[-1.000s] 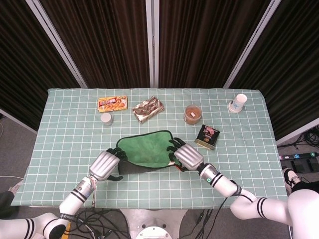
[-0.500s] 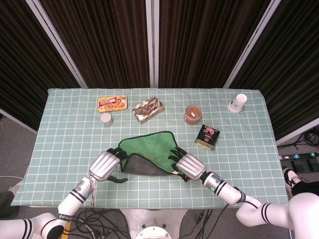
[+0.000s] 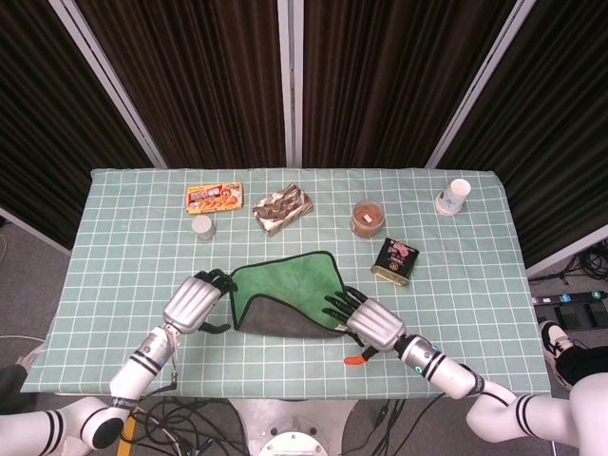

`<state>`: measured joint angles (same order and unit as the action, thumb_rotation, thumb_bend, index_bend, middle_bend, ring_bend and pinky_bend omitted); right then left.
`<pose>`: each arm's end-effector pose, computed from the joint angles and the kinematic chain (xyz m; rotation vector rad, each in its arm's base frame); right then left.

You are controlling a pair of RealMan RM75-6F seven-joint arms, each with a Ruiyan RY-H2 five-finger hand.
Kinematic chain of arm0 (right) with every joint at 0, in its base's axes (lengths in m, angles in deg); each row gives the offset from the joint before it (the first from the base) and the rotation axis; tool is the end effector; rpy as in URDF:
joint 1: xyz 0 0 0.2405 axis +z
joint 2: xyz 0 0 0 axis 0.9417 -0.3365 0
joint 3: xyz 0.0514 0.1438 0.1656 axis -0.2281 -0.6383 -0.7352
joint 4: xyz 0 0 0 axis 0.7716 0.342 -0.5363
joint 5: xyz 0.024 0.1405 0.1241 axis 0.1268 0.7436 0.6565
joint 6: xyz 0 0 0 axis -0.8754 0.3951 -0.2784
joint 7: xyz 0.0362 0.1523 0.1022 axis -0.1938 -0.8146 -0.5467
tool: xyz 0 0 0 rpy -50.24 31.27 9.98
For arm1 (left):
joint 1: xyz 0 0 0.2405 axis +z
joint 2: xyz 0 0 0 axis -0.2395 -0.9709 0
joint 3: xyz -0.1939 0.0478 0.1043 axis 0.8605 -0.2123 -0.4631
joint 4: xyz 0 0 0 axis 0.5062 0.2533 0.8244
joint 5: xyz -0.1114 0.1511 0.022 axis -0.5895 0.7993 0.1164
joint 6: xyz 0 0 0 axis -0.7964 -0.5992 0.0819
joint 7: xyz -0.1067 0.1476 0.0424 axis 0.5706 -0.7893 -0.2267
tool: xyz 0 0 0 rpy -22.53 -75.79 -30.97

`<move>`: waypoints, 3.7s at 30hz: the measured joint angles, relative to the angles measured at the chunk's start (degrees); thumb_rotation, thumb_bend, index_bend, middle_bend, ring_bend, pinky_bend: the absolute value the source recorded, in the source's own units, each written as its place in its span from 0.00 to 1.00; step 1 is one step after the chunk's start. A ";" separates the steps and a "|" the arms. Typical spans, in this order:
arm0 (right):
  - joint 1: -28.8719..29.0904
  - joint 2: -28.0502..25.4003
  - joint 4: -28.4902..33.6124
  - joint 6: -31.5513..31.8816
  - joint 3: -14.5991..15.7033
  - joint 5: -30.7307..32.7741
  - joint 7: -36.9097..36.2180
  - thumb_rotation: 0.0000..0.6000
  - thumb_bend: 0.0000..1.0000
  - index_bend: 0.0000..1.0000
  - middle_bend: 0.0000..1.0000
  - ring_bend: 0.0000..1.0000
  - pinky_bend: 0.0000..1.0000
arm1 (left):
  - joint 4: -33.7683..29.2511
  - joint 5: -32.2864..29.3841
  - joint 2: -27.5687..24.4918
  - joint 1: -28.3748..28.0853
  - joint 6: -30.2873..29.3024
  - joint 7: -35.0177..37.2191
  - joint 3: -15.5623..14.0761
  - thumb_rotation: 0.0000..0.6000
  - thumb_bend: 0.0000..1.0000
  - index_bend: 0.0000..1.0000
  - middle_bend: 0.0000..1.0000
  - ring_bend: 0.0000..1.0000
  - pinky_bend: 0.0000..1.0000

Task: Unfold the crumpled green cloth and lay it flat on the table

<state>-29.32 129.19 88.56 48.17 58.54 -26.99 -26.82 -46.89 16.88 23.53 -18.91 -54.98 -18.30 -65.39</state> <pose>-0.1364 -0.2822 -0.0464 2.3405 -0.6682 0.8881 -0.1398 0.2982 -0.0099 -1.9480 -0.8743 -0.9355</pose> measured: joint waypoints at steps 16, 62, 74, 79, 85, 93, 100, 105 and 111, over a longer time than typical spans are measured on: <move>-2.21 -7.09 4.68 7.40 -9.52 5.93 0.78 0.58 0.00 0.05 0.00 0.00 0.00 | 14.83 -0.81 6.47 -7.00 9.22 11.36 4.03 1.00 0.34 0.45 0.29 0.20 0.31; -5.37 -6.55 -1.65 7.85 -10.49 6.57 -7.99 0.60 0.00 0.05 0.00 0.00 0.00 | 24.91 -17.71 19.11 -14.18 18.62 -1.21 5.00 0.84 0.29 0.47 0.07 0.04 0.16; -5.79 -6.05 -2.22 8.15 -10.84 6.76 -7.93 0.60 0.00 0.05 0.00 0.00 0.00 | 22.27 -17.45 18.17 -14.08 18.13 -1.53 4.27 1.00 0.27 0.56 0.09 0.04 0.16; -5.92 -6.21 -2.03 8.34 -11.06 6.78 -8.29 0.59 0.00 0.05 0.00 0.00 0.00 | 21.43 -17.50 18.12 -13.69 16.82 -1.68 4.24 1.00 0.27 0.62 0.14 0.04 0.16; -5.94 -6.40 -1.85 8.71 -11.31 6.49 -8.82 0.59 0.00 0.06 0.00 0.00 0.00 | 18.27 -16.94 16.81 -12.60 14.46 -1.10 4.35 1.00 0.29 0.67 0.18 0.04 0.16; -6.06 -6.61 -1.49 9.21 -11.29 5.87 -9.34 0.59 0.00 0.06 0.00 0.00 0.00 | 8.82 -14.09 11.94 -9.74 10.28 -1.38 2.05 1.00 0.31 0.68 0.19 0.04 0.16; -6.37 -7.04 -0.58 9.59 -11.16 5.59 -8.90 0.59 0.00 0.06 0.00 0.00 0.00 | 0.37 -11.62 8.72 -7.14 7.46 -2.81 -1.39 1.00 0.31 0.68 0.19 0.04 0.16; -6.52 -7.47 0.19 9.63 -11.09 5.51 -8.50 0.59 0.00 0.06 0.00 0.00 0.00 | -3.62 -10.90 7.82 -5.83 6.46 -4.38 -3.34 1.00 0.31 0.68 0.19 0.04 0.16; -6.72 -7.81 0.75 9.38 -10.73 5.34 -8.01 0.59 0.00 0.05 0.00 0.00 0.00 | -6.08 -11.58 7.36 -5.19 7.26 -4.80 -4.59 1.00 0.30 0.65 0.19 0.04 0.16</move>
<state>-36.04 121.39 89.31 57.55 47.81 -21.65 -34.83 -52.97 5.30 30.89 -24.11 -47.72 -23.10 -69.97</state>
